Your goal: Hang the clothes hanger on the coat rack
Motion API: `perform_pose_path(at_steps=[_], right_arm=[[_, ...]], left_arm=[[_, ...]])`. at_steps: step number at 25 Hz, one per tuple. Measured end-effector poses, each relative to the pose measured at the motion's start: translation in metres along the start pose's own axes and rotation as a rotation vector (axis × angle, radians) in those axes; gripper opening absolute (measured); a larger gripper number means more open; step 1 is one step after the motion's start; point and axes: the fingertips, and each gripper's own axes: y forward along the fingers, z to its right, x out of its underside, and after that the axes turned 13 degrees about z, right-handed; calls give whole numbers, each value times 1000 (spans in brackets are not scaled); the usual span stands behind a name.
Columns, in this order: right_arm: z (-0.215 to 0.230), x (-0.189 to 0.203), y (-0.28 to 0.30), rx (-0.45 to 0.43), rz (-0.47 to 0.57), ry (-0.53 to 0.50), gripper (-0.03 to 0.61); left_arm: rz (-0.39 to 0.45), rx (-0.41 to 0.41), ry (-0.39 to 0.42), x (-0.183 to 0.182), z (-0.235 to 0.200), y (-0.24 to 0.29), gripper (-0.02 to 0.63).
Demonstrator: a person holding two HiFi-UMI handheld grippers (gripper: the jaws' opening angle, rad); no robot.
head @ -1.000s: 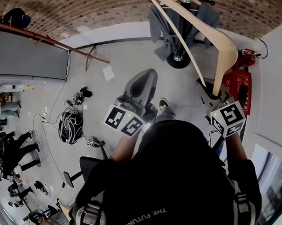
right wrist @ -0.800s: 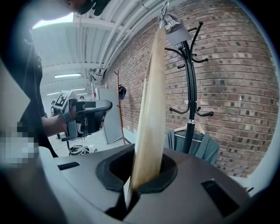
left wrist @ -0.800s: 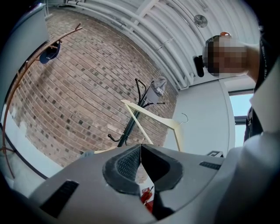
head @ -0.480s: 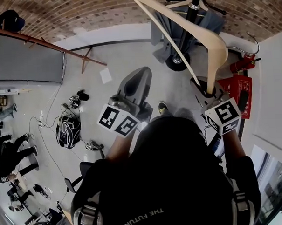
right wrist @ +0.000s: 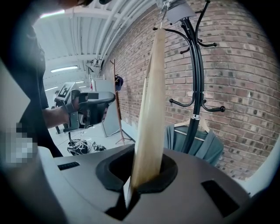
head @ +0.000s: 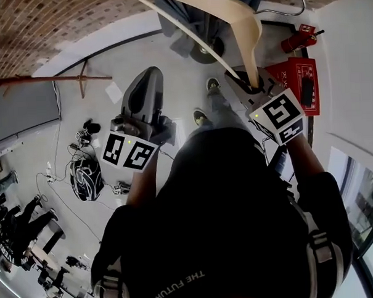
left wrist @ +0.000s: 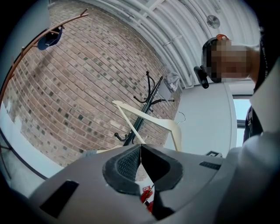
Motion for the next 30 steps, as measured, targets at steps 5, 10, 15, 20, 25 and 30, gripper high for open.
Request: perform_pose_path(at_steps=[5, 10, 15, 20, 25, 30], right_arm=[[33, 2, 19, -16, -3, -26, 23], [66, 0, 39, -27, -31, -41, 23], [88, 1, 58, -46, -57, -53, 23], [104, 5, 74, -84, -71, -62, 23], [115, 7, 87, -105, -97, -56, 23], [120, 18, 98, -130, -144, -67, 23]], left_arm=[[15, -18, 18, 6, -17, 31, 20], [17, -19, 11, 7, -32, 68, 20], [23, -27, 8, 5, -47, 96, 20], [27, -47, 18, 7, -60, 116, 20], [30, -72, 19, 2, -75, 128, 20], [32, -89, 19, 1, -85, 133, 20]])
